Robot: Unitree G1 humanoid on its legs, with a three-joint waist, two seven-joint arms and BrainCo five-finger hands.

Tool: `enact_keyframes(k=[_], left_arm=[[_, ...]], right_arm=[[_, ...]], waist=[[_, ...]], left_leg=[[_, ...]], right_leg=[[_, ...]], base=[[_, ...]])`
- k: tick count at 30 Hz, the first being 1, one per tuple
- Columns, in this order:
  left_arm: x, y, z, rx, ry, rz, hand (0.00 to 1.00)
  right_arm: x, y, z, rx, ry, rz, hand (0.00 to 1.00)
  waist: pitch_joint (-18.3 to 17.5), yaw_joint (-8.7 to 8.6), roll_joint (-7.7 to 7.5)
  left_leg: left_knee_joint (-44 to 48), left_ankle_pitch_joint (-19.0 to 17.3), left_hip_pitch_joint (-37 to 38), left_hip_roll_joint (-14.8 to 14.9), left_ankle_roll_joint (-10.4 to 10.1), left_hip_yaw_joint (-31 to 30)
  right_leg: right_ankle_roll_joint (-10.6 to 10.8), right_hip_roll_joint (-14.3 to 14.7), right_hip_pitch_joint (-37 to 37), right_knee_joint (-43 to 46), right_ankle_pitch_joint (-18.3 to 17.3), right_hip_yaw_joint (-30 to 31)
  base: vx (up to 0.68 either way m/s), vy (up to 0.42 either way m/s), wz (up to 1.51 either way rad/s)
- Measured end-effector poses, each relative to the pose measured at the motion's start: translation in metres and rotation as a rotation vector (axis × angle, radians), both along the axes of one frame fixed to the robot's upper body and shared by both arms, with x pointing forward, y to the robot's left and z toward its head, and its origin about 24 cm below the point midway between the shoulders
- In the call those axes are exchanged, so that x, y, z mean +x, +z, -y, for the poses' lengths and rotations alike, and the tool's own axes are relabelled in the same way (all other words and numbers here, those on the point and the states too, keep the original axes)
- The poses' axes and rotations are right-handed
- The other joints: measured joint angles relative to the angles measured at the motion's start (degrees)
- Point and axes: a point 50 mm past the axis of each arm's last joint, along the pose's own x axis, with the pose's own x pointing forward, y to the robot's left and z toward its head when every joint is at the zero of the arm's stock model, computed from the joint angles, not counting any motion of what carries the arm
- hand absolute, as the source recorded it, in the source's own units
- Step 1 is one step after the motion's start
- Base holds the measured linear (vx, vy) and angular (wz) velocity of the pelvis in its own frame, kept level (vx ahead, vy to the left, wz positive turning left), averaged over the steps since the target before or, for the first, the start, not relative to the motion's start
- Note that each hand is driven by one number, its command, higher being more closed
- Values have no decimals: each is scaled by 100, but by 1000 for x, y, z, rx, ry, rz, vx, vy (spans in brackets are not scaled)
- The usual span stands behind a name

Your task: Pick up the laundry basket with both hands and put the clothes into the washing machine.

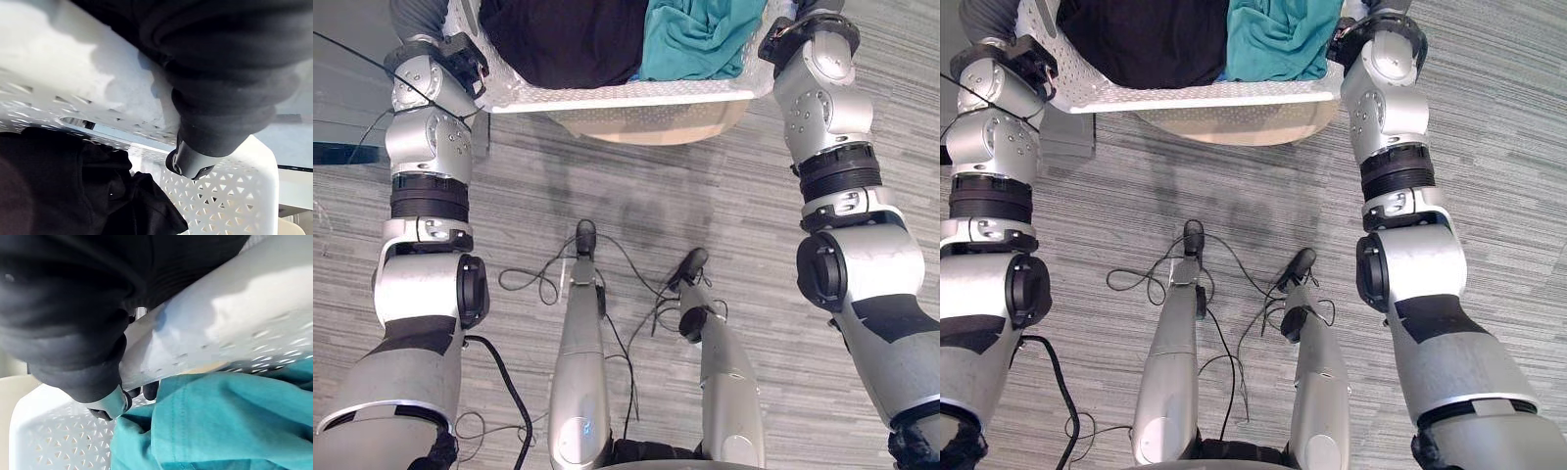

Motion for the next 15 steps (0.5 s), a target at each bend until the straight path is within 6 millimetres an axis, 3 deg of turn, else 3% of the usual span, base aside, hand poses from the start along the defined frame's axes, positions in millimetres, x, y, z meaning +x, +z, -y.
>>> enact_keyframes(k=[4, 9, 15], left_arm=[[-8, 14, -5, -103, 10, 92, 0], [-25, 42, 1, -100, 25, 247, 0], [-32, 51, 3, -98, 77, 283, 0]], right_arm=[[5, -11, 3, 14, -20, -54, 0], [7, -19, 1, -8, -17, -77, 0], [7, -22, 2, -6, -23, -78, 0]], waist=[[18, -38, -37], [18, -99, -38], [16, -115, -42]], left_leg=[[-1, 5, -3, 0, 6, 3], [0, 4, -1, 8, 6, 24], [3, 4, 0, 30, 6, 82]], right_leg=[[-2, 1, 0, -15, 1, -7], [-5, 4, -5, -15, 4, 3], [-47, 25, -21, -64, 37, 34]], base=[[10, -5, 0], [32, -19, -1], [28, -31, -5]])
